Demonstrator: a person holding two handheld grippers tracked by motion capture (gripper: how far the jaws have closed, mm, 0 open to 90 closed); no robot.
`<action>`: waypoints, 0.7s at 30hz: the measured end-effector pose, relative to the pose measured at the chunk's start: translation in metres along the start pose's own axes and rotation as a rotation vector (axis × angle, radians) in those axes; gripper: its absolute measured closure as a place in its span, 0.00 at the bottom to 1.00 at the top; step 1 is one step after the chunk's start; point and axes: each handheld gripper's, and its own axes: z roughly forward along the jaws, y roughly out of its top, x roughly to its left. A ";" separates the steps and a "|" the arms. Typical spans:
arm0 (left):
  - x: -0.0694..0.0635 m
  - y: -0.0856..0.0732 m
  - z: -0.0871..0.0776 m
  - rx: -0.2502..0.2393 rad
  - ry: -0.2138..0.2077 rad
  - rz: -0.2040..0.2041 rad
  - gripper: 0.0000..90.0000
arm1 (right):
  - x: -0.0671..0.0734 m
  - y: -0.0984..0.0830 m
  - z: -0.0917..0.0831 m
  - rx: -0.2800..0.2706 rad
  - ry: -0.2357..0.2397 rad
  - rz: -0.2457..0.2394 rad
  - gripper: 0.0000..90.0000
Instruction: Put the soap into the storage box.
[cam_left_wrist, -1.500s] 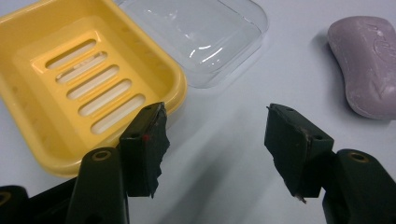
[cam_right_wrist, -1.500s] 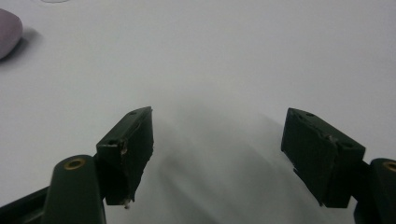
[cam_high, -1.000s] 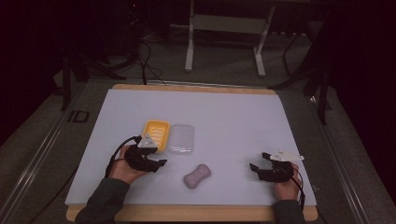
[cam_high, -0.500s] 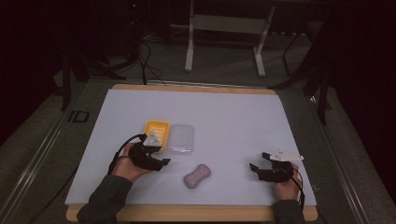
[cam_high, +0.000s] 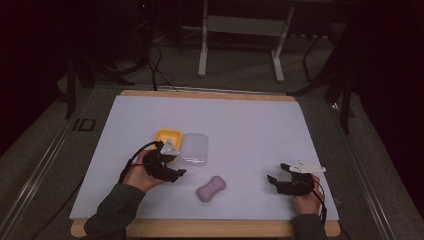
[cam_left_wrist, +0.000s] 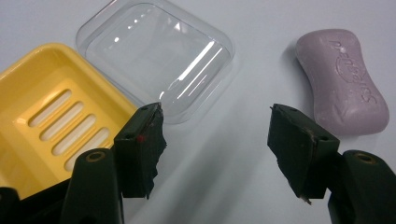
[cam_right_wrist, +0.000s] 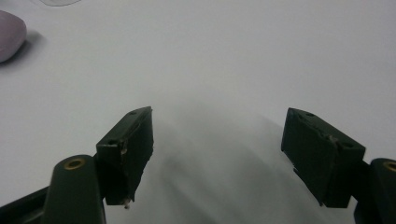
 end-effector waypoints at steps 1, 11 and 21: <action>0.000 0.001 0.000 0.001 -0.002 0.000 0.41 | 0.000 0.000 0.000 0.000 0.000 0.000 0.28; -0.005 0.011 0.002 0.017 -0.003 0.026 0.40 | 0.000 0.000 0.000 0.001 -0.001 -0.001 0.28; -0.010 0.016 0.004 0.020 -0.010 0.035 0.40 | 0.000 0.000 0.000 0.001 -0.001 -0.001 0.28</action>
